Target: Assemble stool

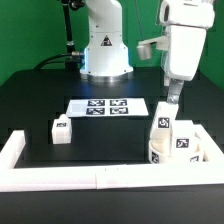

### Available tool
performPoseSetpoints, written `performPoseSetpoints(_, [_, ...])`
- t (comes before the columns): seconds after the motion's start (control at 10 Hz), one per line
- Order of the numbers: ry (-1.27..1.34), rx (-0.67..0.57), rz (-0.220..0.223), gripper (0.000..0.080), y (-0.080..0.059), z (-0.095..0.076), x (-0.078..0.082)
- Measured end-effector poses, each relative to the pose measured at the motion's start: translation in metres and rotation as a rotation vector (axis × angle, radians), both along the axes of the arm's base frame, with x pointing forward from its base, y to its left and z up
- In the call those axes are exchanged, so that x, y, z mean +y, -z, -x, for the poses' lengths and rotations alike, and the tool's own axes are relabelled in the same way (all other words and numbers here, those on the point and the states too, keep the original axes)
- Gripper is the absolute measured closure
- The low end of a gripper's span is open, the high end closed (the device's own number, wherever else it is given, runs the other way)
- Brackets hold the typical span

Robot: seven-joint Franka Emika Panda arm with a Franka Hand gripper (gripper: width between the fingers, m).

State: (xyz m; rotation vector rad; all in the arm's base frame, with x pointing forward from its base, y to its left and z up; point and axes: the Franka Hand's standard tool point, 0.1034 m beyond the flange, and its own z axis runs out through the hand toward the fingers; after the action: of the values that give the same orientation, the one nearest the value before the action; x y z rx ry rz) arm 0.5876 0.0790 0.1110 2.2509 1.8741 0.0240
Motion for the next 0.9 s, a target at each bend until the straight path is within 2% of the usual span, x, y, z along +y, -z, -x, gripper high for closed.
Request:
performPoseSetpoints(0.7, [0.030,-0.022,-0.009,0.0150,0.005,0.003,0.003])
performPoseSetpoints(0.9, [0.114,-0.048,0.002,0.0150,0.006,0.006,0.017])
